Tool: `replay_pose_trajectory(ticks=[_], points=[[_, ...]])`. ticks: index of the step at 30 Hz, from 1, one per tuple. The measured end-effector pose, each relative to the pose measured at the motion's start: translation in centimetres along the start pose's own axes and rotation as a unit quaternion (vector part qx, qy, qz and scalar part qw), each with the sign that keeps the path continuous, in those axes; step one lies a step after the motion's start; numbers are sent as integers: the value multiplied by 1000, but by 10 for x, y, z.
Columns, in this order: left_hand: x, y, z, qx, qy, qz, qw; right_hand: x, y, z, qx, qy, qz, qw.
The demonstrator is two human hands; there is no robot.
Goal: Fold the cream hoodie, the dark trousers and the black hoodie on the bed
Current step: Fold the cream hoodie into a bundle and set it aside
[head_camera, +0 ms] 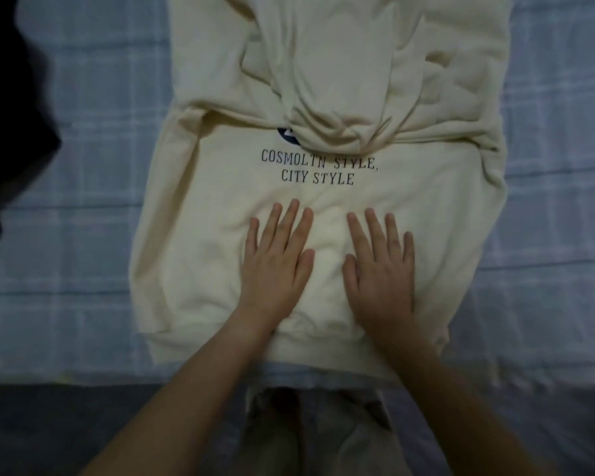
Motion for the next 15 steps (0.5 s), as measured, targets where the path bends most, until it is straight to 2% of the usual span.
replay_pose_trajectory(ticks=[3,5,8,11,15], points=[[4,14,24,24,39,-25,999,8,14,16,0,-22,-17,1000],[24,35,48,-20,58,-18,998,10,41,35,-58,1,-33,998],[74,72,70,-99,64,79,990,6,90,48,-96,60,-91,989],[110,100,66,-107,82,211,968,5,118,33,-79,24,-166,983],[137,124,56,-123,157,298,934,9,138,23,-126,6,-149,981]])
Point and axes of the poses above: each hand's wrist, its own y-axis away from the middle knuckle, its own z-axis out of the back of the hand, x = y × z, the point moved 6 cm from there along -y, towards the middle knuckle, and after that the axes turned 13 degrees about z, right-handed, at the moved point
